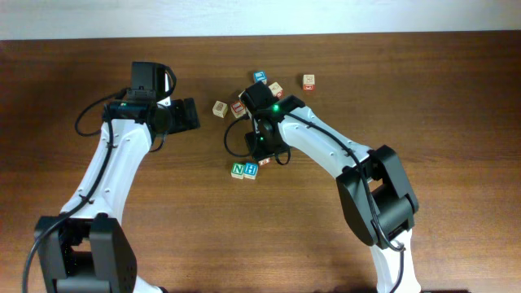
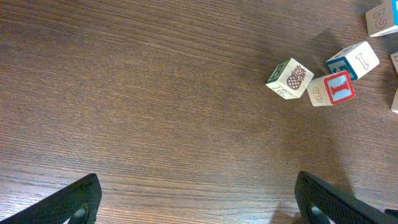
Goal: Rotate 3 blocks
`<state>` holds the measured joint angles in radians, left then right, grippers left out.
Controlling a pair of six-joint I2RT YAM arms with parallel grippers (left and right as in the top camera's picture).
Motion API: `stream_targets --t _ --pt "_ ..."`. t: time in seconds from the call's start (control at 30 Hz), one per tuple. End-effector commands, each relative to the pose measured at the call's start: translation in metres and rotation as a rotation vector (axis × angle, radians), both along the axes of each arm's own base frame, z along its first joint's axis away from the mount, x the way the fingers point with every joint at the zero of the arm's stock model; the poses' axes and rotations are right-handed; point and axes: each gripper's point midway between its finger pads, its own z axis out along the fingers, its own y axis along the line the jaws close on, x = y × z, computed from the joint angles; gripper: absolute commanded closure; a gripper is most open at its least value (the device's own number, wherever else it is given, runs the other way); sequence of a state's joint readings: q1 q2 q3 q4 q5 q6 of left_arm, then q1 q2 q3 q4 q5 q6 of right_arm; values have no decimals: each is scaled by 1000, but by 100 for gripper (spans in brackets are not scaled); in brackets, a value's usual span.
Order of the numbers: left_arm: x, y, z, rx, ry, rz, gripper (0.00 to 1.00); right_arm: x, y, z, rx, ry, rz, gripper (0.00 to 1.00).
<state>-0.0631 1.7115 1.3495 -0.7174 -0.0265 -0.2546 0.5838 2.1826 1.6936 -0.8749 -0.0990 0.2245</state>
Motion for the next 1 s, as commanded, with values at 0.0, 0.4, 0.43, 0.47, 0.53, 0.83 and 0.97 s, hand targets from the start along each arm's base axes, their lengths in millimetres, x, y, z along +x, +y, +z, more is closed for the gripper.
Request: stream_targets --t 0.0,0.4,0.43,0.47,0.53,0.83,0.97 --pt "-2 3 -7 4 19 12 2 -4 0 -6 -3 26 10 61" --pt "-2 3 -7 4 19 12 2 -44 -9 -8 -10 270 -305 73" --pt "-2 3 -7 4 18 12 2 -44 -6 -8 8 275 -303 73" --pt "-2 3 -7 4 19 12 2 -43 -2 -7 29 280 -317 72" --pt "-2 3 -7 4 19 12 2 -42 -1 -7 35 282 -332 64" --pt "2 2 1 3 -1 12 7 -18 9 91 112 134 -275 58" --pt "-6 -1 76 -10 -93 -4 11 -14 -24 180 131 -19 -241 66"
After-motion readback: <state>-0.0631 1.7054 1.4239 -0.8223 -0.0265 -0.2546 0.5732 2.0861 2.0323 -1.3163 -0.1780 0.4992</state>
